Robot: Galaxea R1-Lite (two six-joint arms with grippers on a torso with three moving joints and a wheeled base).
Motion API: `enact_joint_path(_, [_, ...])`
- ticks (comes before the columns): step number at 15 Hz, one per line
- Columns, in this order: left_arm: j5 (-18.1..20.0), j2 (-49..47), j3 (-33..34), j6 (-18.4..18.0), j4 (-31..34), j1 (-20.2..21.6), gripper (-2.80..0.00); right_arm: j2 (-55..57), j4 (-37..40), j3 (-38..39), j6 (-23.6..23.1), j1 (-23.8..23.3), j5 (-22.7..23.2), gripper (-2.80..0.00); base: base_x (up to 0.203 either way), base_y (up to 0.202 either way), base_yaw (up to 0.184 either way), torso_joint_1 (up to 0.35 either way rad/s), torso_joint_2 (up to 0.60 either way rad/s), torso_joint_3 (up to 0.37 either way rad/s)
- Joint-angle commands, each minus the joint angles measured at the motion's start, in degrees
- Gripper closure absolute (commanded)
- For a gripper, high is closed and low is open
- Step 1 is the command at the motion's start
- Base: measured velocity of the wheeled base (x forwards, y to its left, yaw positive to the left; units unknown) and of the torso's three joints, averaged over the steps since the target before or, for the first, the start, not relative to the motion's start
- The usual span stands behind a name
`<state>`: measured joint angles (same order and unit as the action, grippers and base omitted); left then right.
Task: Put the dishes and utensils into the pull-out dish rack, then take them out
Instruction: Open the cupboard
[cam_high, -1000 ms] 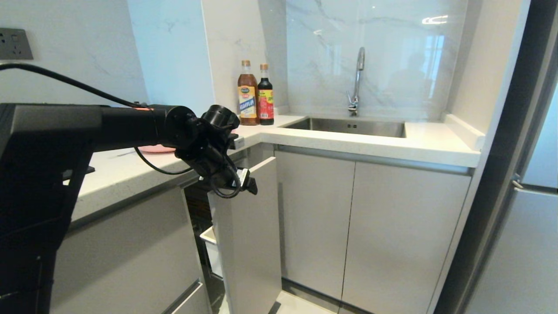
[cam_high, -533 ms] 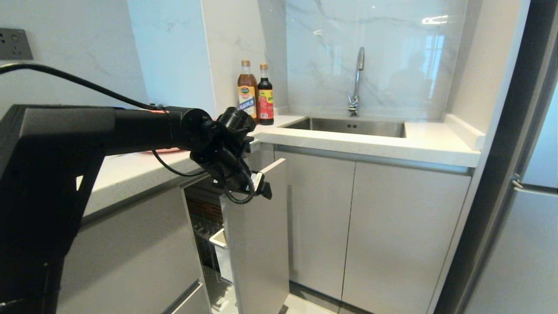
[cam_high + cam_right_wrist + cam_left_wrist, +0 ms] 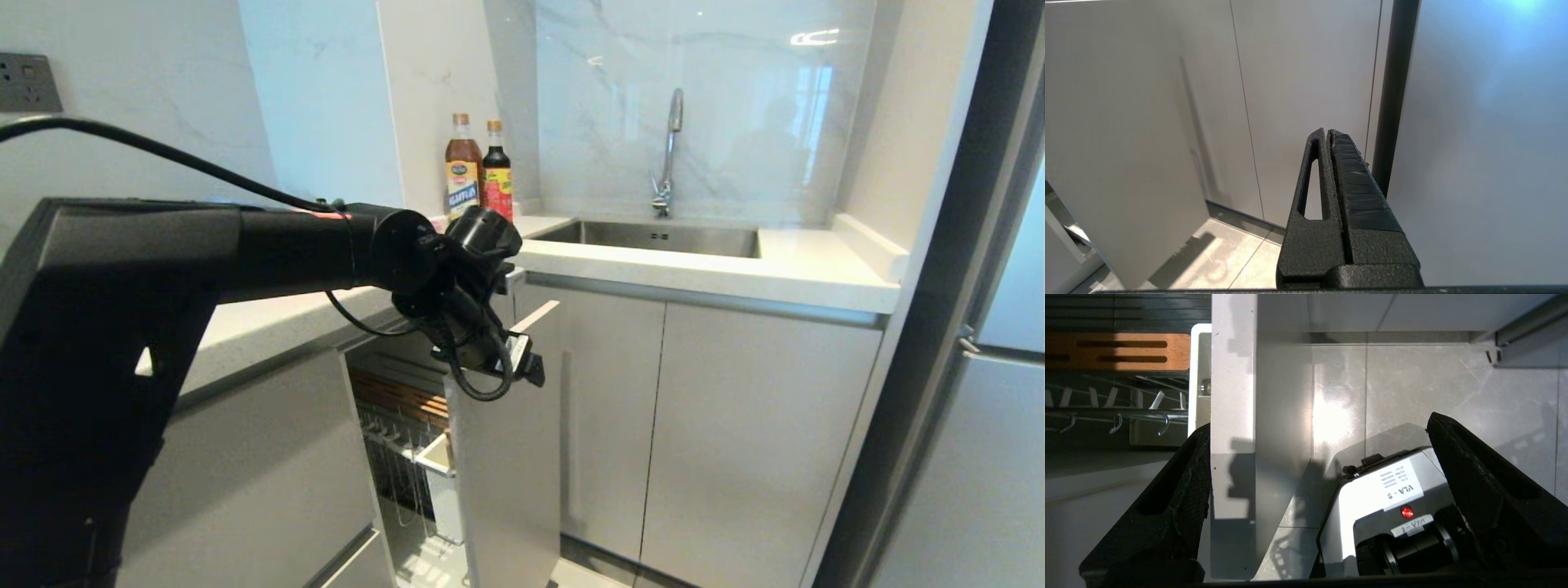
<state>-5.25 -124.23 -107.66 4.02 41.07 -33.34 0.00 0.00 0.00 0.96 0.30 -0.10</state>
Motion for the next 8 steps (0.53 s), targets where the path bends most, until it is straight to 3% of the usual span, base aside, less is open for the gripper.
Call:
enact_joint_path(1, [-0.1, 0.3, -0.2, 0.3, 0.2, -1.4, -2.8, 0.0, 0.0, 0.1, 0.0, 0.0, 0.0, 0.0, 0.0, 0.0, 0.0, 0.0, 0.0, 0.0])
enact_joint_path(8, [-0.1, 0.7, -0.3, 0.6, 0.1, -7.5, -2.8, 0.0, 0.0, 0.1, 0.0, 0.0, 0.0, 0.0, 0.0, 0.0, 0.0, 0.0, 0.0, 0.0])
